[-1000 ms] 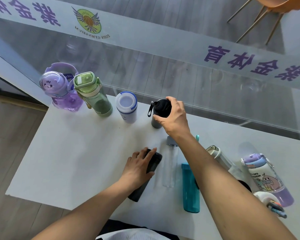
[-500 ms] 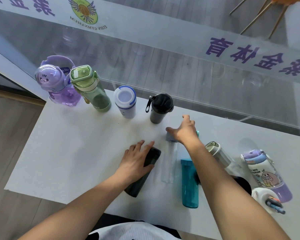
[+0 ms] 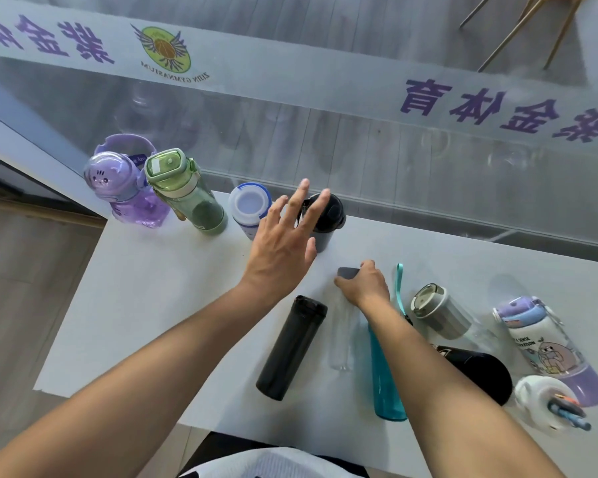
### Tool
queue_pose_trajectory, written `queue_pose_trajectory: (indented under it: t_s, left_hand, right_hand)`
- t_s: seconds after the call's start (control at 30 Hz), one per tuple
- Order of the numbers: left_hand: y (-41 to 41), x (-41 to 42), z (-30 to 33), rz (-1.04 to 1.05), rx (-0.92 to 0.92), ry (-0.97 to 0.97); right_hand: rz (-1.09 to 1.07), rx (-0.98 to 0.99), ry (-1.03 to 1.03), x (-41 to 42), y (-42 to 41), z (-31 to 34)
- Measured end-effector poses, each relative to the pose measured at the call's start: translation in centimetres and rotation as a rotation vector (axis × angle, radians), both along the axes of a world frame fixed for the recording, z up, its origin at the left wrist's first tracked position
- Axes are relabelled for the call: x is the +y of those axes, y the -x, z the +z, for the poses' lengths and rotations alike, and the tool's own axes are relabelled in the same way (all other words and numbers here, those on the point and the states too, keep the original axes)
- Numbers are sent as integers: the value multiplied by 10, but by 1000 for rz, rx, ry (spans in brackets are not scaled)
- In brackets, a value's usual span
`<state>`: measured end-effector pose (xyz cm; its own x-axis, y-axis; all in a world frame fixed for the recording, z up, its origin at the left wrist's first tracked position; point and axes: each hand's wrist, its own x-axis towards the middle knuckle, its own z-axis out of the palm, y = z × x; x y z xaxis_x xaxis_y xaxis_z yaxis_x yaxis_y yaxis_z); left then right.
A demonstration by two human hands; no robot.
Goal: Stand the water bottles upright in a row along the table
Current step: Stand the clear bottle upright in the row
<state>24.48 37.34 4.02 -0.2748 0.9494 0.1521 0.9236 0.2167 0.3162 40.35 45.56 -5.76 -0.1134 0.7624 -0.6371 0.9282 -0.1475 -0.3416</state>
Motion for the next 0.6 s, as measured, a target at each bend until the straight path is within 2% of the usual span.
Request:
queue_pose_trajectory:
  t_s: [0.1,0.2,0.43,0.6]
  left_hand:
    - [-2,5,-5,-36,49,102]
    - [-4,3,-14,-14,-12,213]
    - [-6,2,-18,0,-100,213]
    - [-7,1,-16,2,-125,226]
  right_hand:
    - [-68,94,-36,10,-4,14]
    - [-87,236,-130,23,-14,39]
    - [-46,569,-434,32,-36,86]
    - [48,617,-476,31,-37,83]
